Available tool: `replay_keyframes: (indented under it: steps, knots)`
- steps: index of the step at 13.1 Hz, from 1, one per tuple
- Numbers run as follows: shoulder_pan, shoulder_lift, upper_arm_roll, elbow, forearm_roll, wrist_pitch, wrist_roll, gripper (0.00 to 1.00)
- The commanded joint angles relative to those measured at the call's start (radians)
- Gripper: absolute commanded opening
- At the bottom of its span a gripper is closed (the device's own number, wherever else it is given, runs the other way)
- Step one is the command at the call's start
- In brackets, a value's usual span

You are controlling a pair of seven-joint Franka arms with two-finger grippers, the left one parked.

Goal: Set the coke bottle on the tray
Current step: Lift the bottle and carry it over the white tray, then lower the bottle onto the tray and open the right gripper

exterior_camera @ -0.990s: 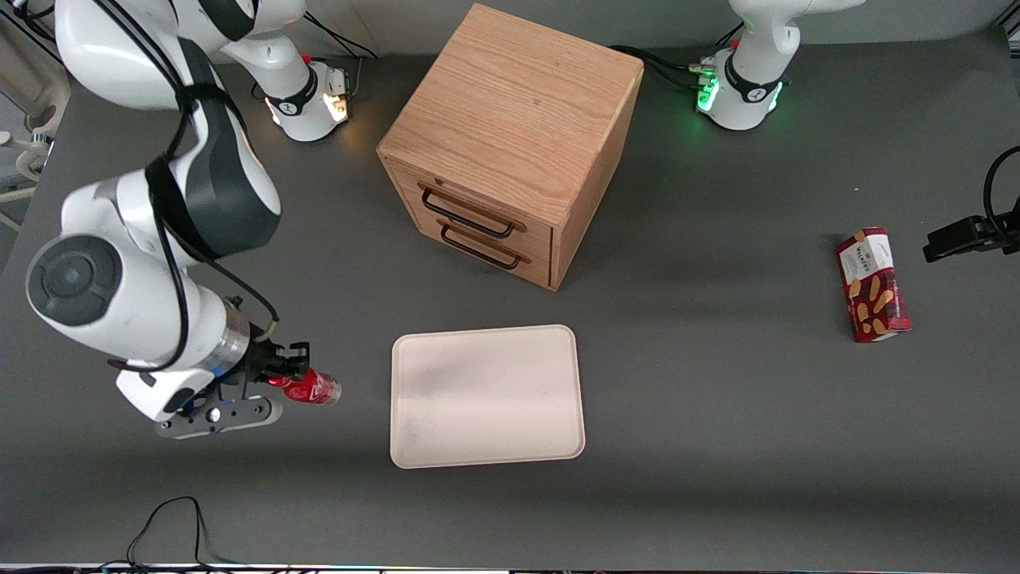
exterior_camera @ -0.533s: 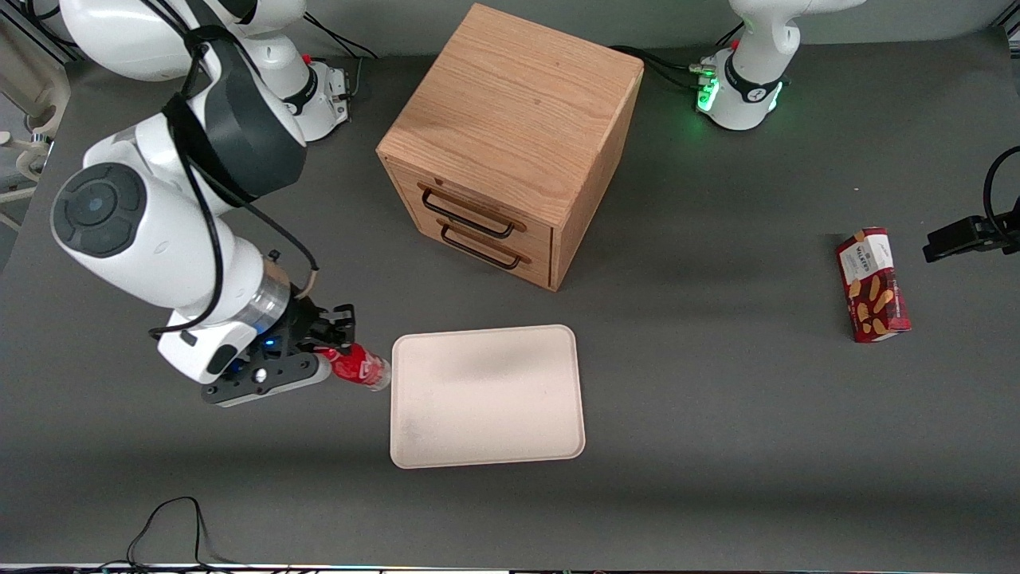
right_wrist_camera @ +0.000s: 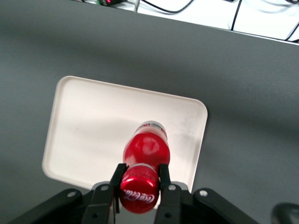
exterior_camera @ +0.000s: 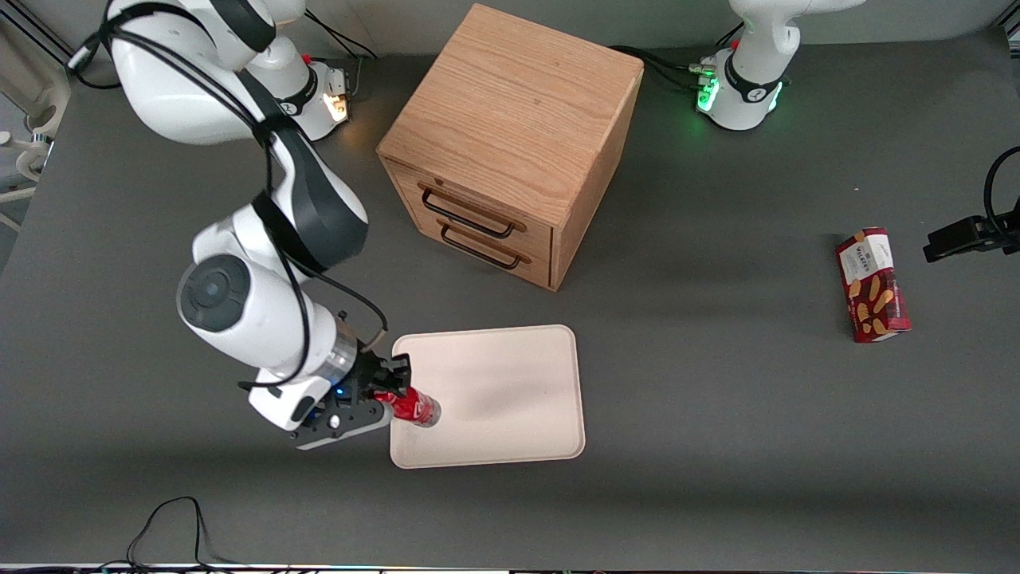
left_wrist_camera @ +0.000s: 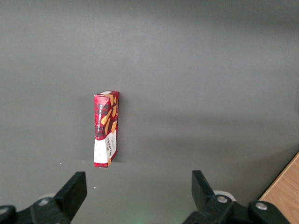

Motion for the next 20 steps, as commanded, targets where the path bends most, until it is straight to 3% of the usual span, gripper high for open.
replay_keyframes:
  steps: [1, 5, 13, 15, 16, 17, 20]
  knots:
    - [-0.005, 0.048, 0.004, 0.021, -0.032, 0.022, 0.006, 0.00]
    - [-0.011, 0.073, 0.001, 0.010, -0.067, 0.021, 0.003, 0.00]
    - [-0.014, 0.129, -0.018, 0.010, -0.070, 0.076, 0.014, 0.00]
    - [-0.014, 0.131, -0.018, 0.009, -0.068, 0.076, 0.017, 0.42]
    - [-0.012, 0.131, -0.018, 0.004, -0.068, 0.076, 0.024, 0.75]
    - [-0.012, 0.131, -0.019, -0.006, -0.070, 0.088, 0.049, 1.00]
    - [-0.012, 0.131, -0.019, -0.011, -0.071, 0.114, 0.058, 1.00]
